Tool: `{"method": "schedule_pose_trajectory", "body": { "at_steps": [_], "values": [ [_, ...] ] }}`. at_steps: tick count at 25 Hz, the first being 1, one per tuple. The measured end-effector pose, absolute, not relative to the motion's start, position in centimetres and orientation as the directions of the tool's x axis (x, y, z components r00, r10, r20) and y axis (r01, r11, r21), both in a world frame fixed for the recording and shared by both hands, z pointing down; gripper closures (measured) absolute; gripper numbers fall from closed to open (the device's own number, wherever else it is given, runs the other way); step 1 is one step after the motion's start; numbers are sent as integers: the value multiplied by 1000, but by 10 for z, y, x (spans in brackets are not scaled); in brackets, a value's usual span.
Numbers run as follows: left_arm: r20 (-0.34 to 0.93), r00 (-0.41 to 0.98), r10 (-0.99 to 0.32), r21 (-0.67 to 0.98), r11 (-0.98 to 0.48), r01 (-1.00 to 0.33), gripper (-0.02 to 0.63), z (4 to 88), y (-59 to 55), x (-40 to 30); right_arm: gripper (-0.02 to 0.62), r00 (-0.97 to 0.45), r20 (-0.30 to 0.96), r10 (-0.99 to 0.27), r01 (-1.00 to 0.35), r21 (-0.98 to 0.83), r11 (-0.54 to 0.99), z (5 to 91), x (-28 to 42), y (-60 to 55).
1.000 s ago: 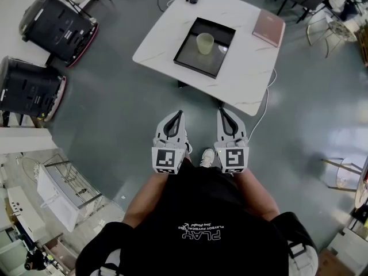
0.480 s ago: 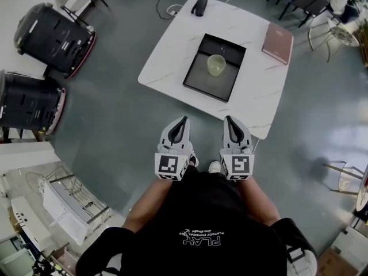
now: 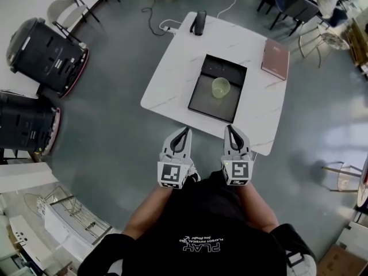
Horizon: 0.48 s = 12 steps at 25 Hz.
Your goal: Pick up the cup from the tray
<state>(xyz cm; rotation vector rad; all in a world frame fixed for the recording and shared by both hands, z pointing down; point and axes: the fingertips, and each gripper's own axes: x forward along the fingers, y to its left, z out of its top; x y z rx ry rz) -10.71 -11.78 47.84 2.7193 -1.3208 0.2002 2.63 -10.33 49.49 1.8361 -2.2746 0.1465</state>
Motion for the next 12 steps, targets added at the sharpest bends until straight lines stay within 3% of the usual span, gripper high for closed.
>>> {"method": "schedule_pose_trajectory", "body": {
  "at_steps": [12],
  "values": [
    [191,588,-786,49,-591,-805,598,488,-160,-98,585,-252,267,-930,-959,61,277,512,31,-150]
  ]
}}
